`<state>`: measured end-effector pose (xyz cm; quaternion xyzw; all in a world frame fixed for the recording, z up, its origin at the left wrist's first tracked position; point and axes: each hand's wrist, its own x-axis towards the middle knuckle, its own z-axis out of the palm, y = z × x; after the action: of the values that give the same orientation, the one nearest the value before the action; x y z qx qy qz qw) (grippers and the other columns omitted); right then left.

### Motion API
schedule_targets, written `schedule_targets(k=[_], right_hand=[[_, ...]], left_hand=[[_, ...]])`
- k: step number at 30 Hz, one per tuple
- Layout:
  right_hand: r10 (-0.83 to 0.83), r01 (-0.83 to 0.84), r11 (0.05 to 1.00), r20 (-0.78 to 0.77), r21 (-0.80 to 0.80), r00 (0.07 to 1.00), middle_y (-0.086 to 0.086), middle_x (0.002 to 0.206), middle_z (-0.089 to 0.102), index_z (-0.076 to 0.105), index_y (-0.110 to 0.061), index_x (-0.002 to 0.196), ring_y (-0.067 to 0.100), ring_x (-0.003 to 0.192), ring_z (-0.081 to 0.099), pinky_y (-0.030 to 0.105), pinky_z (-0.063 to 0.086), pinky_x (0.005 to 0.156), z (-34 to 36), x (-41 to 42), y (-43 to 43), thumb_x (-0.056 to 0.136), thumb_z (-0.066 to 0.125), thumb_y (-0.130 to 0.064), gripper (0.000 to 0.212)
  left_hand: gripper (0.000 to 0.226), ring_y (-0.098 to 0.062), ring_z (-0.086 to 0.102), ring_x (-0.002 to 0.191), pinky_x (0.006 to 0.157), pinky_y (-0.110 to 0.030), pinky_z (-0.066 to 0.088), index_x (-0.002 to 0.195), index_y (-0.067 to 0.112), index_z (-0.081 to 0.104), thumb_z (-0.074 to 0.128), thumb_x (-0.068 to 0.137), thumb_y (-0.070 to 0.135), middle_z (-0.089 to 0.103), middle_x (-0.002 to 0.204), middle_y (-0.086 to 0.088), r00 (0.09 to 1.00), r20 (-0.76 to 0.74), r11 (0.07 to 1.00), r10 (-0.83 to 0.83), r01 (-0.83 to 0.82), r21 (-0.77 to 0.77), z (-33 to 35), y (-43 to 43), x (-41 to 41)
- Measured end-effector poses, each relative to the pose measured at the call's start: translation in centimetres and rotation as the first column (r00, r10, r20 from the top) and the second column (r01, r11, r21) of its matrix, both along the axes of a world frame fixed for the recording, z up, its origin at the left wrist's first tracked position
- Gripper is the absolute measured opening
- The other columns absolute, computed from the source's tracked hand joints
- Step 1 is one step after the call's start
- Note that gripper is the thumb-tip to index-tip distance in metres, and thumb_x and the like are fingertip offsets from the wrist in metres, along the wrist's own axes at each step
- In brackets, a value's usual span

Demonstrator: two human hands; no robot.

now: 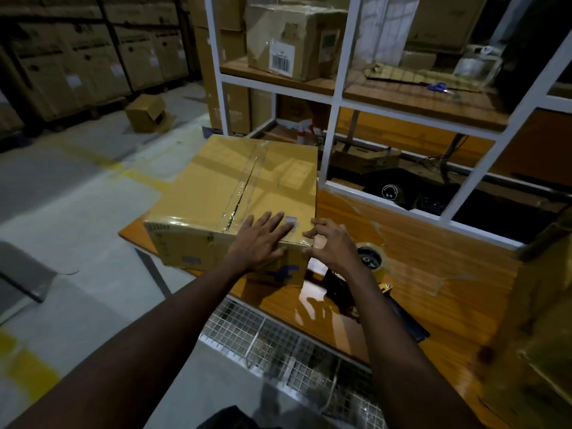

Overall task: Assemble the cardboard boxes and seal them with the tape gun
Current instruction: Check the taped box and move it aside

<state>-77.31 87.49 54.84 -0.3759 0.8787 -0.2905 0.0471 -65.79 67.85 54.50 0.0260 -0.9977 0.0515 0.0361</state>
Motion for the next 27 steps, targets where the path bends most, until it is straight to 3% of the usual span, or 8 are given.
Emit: schedule_targets(k=[3, 10, 20, 24, 27], right_hand=[[-0.016, 0.015, 1.000, -0.057, -0.002, 0.998, -0.015, 0.140, 0.048, 0.068, -0.037, 0.109, 0.024, 0.120, 0.044, 0.042, 0.041, 0.091, 0.0, 0.5, -0.1, 0.075, 0.081, -0.044, 0.037], [-0.092, 0.098, 0.995, -0.143, 0.031, 0.985, -0.013, 0.143, 0.046, 0.066, -0.032, 0.111, 0.025, 0.123, 0.042, 0.041, 0.037, 0.089, -0.3, 1.6, -0.6, 0.076, 0.075, -0.055, 0.043], [-0.245, 0.243, 0.970, -0.073, -0.031, 0.967, -0.015, 0.146, 0.046, 0.063, -0.030, 0.111, 0.026, 0.125, 0.043, 0.046, 0.035, 0.097, -1.5, 2.8, -1.6, 0.076, 0.075, -0.048, 0.042], [-0.311, 0.311, 0.947, 0.009, -0.077, 0.950, -0.015, 0.136, 0.057, 0.058, -0.030, 0.129, 0.028, 0.120, 0.044, 0.045, 0.041, 0.091, -1.3, 3.6, -1.8, 0.076, 0.080, -0.041, 0.059], [-0.353, 0.361, 0.926, 0.086, -0.108, 0.932, -0.017, 0.125, 0.064, 0.057, -0.032, 0.134, 0.024, 0.122, 0.047, 0.046, 0.044, 0.093, -0.9, 3.8, -2.4, 0.072, 0.084, -0.038, 0.069]], left_hand=[[0.077, -0.031, 0.012, 0.151, 0.117, -0.054, 0.019, 0.157, 0.032, 0.005, -0.008, 0.088, 0.063, 0.005, 0.166, -0.006, 0.999, 0.022, 0.999, -0.029, 0.030, -0.013, 0.3, -0.3, 0.2], [0.078, -0.031, 0.011, 0.151, 0.118, -0.056, 0.012, 0.157, 0.036, 0.012, -0.007, 0.089, 0.068, 0.007, 0.165, -0.009, 0.999, -0.005, 0.999, -0.044, 0.044, 0.003, 0.3, -1.4, 0.1], [0.088, -0.032, 0.012, 0.151, 0.117, -0.062, 0.012, 0.155, 0.033, 0.018, -0.002, 0.085, 0.082, 0.011, 0.165, -0.010, 0.999, -0.034, 0.999, -0.036, 0.035, -0.017, 0.9, -9.2, 2.8], [0.095, -0.033, 0.014, 0.150, 0.117, -0.061, 0.011, 0.156, 0.034, 0.019, -0.006, 0.080, 0.085, 0.012, 0.165, -0.009, 0.999, -0.031, 1.000, 0.012, -0.012, -0.004, 1.1, -14.4, 5.3], [0.096, -0.038, 0.025, 0.146, 0.112, -0.063, 0.017, 0.153, 0.030, 0.032, 0.002, 0.081, 0.086, 0.025, 0.161, -0.012, 0.996, -0.064, 0.997, 0.063, -0.060, 0.040, 1.1, -18.7, 7.6]])
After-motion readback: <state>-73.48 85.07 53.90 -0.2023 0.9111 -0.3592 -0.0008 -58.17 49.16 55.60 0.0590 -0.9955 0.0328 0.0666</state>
